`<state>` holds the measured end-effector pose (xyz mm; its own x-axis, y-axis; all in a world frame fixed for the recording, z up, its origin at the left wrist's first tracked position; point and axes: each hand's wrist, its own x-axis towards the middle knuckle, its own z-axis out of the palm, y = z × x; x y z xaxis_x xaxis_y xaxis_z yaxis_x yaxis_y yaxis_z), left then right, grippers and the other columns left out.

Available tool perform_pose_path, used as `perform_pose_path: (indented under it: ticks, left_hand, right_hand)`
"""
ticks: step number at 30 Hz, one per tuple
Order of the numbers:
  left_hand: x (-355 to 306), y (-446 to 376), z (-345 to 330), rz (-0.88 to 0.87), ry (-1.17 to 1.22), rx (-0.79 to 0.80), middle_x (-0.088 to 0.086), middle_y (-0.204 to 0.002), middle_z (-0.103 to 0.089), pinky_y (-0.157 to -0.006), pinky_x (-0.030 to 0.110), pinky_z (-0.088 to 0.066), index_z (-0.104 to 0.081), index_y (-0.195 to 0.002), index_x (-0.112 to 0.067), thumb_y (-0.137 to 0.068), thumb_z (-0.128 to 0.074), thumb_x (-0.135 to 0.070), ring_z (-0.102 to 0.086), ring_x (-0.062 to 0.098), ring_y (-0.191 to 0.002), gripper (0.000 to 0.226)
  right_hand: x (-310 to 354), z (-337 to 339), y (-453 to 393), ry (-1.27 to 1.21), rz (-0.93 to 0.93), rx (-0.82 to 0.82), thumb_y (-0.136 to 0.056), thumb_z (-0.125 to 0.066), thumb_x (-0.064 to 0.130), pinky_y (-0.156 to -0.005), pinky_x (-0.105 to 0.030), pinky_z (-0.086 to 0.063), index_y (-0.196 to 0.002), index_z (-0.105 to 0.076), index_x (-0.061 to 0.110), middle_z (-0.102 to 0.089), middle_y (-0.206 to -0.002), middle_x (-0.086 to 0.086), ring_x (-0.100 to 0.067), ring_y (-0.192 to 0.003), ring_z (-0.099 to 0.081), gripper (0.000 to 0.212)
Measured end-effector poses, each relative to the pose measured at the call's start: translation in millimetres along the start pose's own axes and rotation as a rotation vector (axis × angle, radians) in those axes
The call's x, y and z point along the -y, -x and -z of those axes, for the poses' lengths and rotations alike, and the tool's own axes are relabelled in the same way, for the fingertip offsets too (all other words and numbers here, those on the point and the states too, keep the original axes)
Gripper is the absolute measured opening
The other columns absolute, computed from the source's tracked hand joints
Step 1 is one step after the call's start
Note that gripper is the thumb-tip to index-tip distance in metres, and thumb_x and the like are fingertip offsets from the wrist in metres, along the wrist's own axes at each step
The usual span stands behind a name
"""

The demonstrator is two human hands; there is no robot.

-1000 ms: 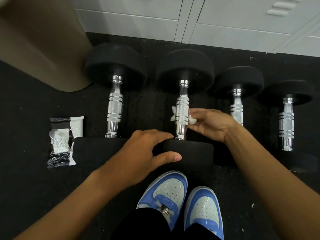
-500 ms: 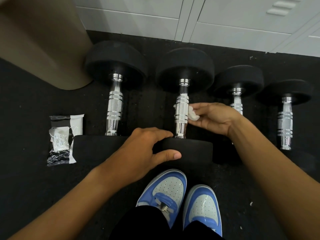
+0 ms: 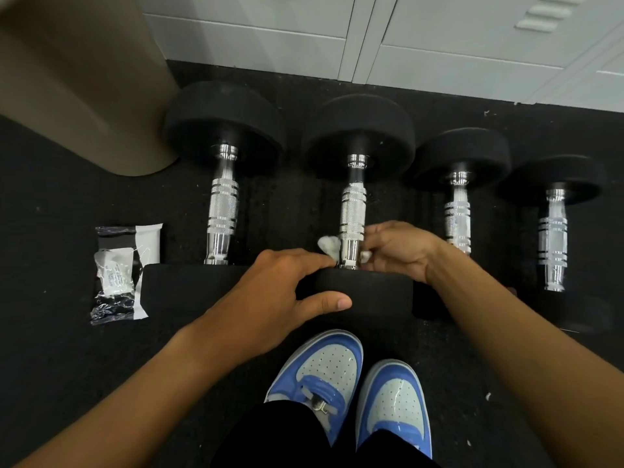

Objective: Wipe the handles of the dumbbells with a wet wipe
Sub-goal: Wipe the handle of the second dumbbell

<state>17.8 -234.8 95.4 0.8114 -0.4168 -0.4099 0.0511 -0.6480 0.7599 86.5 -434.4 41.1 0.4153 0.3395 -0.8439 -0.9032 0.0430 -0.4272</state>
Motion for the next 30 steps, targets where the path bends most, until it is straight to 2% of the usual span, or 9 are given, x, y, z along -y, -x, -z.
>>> perform_pose_path:
  ticks: [4,7,12,16,18,21,24,27,30]
  left_hand:
    - [2,0,-1,0.006,-0.007,-0.002,-0.015,-0.117,-0.060,-0.095,0.025,-0.044,-0.057,-0.128,-0.030,-0.071,-0.050,-0.069,-0.051,0.004,-0.113,0.069]
    - [1,-1,0,0.008,-0.014,0.002,-0.016,-0.118,-0.060,-0.095,0.022,-0.044,-0.056,-0.129,-0.030,-0.070,-0.049,-0.069,-0.050,0.001,-0.113,0.071]
    - [-2,0,1,-0.012,0.001,-0.005,-0.016,-0.112,-0.062,-0.087,0.013,-0.044,-0.058,-0.126,-0.030,-0.071,-0.052,-0.066,-0.055,-0.003,-0.103,0.066]
    - [2,0,0,0.010,-0.012,0.008,-0.016,-0.120,-0.059,-0.096,0.027,-0.045,-0.054,-0.130,-0.031,-0.070,-0.049,-0.071,-0.050,0.003,-0.114,0.072]
    - [2,0,0,0.018,-0.018,0.014,-0.017,-0.119,-0.058,-0.097,0.031,-0.046,-0.054,-0.130,-0.032,-0.070,-0.048,-0.072,-0.050,0.005,-0.116,0.073]
    - [0,0,1,0.004,-0.010,0.006,-0.017,-0.113,-0.061,-0.091,0.020,-0.046,-0.058,-0.126,-0.031,-0.071,-0.051,-0.068,-0.053,-0.001,-0.107,0.067]
    - [1,0,0,0.002,-0.013,0.000,-0.019,-0.112,-0.060,-0.089,0.015,-0.044,-0.058,-0.126,-0.032,-0.070,-0.050,-0.069,-0.052,-0.003,-0.106,0.067]
    - [5,-1,-2,0.017,-0.016,0.009,-0.020,-0.117,-0.058,-0.097,0.029,-0.046,-0.053,-0.129,-0.035,-0.069,-0.047,-0.074,-0.049,0.003,-0.115,0.073]
    - [4,-1,-2,0.009,0.001,0.000,-0.021,-0.115,-0.058,-0.095,0.024,-0.045,-0.055,-0.128,-0.035,-0.068,-0.048,-0.073,-0.051,0.000,-0.112,0.071]
  right_hand:
    - [8,14,5,0.071,-0.007,-0.024,-0.086,-0.040,-0.017,-0.079,-0.033,-0.054,-0.112,-0.056,-0.013,-0.060,-0.115,-0.025,-0.030,-0.098,-0.062,0.032]
    - [20,14,5,0.003,0.048,-0.073,-0.087,-0.040,-0.015,-0.079,-0.034,-0.054,-0.098,-0.059,-0.008,-0.062,-0.105,-0.022,-0.028,-0.091,-0.063,0.024]
    - [2,6,0,0.104,-0.049,0.023,-0.082,-0.032,-0.022,-0.070,-0.027,-0.058,-0.116,-0.053,-0.016,-0.065,-0.102,-0.022,-0.024,-0.079,-0.068,0.041]
    - [17,17,8,0.117,-0.043,-0.023,-0.087,-0.040,-0.017,-0.070,-0.031,-0.057,-0.096,-0.059,-0.009,-0.063,-0.098,-0.021,-0.024,-0.079,-0.066,0.022]
    - [21,15,7,0.099,-0.002,-0.046,-0.086,-0.040,-0.018,-0.072,-0.032,-0.056,-0.096,-0.060,-0.008,-0.064,-0.101,-0.021,-0.026,-0.085,-0.065,0.025]
    - [8,5,1,0.164,-0.024,0.011,-0.082,-0.034,-0.022,-0.071,-0.028,-0.057,-0.114,-0.056,-0.014,-0.068,-0.098,-0.018,-0.022,-0.080,-0.069,0.039]
    - [6,12,6,0.218,-0.048,-0.001,-0.086,-0.039,-0.018,-0.062,-0.025,-0.058,-0.107,-0.058,-0.013,-0.064,-0.089,-0.018,-0.017,-0.067,-0.068,0.028]
    - [17,19,8,0.103,0.017,-0.087,-0.087,-0.042,-0.018,-0.070,-0.033,-0.057,-0.092,-0.060,-0.006,-0.062,-0.092,-0.021,-0.026,-0.079,-0.065,0.022]
    - [11,9,-1,0.125,0.048,-0.039,-0.084,-0.039,-0.021,-0.080,-0.034,-0.054,-0.112,-0.058,-0.009,-0.064,-0.105,-0.022,-0.029,-0.092,-0.064,0.036]
